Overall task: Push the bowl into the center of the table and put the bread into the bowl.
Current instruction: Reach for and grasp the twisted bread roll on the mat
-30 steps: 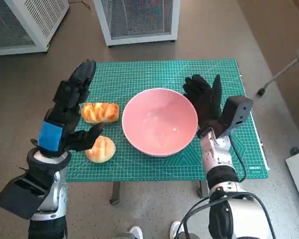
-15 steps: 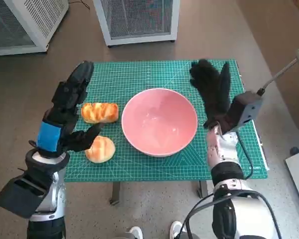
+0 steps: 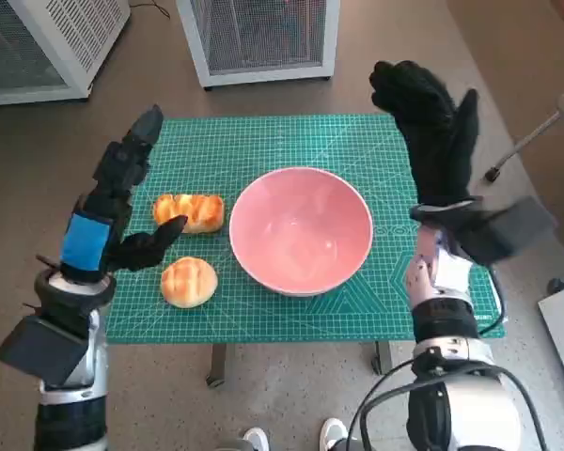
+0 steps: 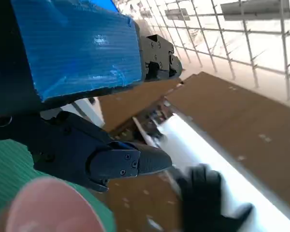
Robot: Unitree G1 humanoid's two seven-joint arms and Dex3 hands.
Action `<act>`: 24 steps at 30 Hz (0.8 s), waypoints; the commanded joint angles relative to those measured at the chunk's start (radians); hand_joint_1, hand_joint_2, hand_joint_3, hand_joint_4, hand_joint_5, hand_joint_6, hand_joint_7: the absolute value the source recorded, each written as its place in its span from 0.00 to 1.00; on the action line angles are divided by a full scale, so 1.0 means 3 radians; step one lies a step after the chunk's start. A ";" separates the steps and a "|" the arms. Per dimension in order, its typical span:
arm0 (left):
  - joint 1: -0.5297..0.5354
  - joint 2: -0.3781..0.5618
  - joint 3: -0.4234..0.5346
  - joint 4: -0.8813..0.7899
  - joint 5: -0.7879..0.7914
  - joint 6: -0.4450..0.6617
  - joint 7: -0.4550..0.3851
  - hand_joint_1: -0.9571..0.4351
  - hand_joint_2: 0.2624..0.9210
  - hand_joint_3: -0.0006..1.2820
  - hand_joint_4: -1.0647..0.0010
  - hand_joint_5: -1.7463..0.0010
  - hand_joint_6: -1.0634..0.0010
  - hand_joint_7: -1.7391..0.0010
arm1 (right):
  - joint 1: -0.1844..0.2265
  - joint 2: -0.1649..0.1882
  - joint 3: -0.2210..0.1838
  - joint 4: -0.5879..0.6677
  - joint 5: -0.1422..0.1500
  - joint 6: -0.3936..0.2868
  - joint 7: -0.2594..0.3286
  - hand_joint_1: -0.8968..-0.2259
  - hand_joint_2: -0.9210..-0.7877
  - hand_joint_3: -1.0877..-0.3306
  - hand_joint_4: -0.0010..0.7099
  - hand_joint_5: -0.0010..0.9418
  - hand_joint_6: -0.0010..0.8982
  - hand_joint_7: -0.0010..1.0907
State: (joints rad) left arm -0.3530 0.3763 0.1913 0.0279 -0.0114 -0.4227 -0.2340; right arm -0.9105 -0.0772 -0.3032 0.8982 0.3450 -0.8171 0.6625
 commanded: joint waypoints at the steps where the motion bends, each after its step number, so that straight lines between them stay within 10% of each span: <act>1: -0.0109 0.0083 -0.0003 0.0057 0.0035 0.0070 0.0006 0.22 1.00 0.28 0.86 1.00 0.86 0.90 | 0.0288 0.0014 0.0104 -0.0390 0.0181 0.0074 0.0258 0.57 0.00 0.67 0.46 0.01 0.04 0.56; 17: -0.0380 0.0374 -0.0209 0.0279 0.0546 0.0132 0.0017 0.25 1.00 0.23 0.88 1.00 0.87 0.91 | 0.0818 -0.0125 0.0377 -0.1422 0.0183 0.0251 0.0230 0.55 0.00 0.72 0.46 0.01 0.03 0.60; 24: -0.0509 0.0695 -0.0466 -0.0021 0.0873 0.1169 -0.0484 0.30 0.92 0.07 0.89 1.00 0.87 0.91 | 0.0913 -0.0159 0.0423 -0.1588 0.0164 0.0302 0.0177 0.54 0.00 0.74 0.44 0.00 0.01 0.61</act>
State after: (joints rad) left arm -0.4758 0.5332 0.0916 0.0720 0.2093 -0.2230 -0.3011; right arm -0.6695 -0.1156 -0.1880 0.4402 0.3952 -0.7445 0.7282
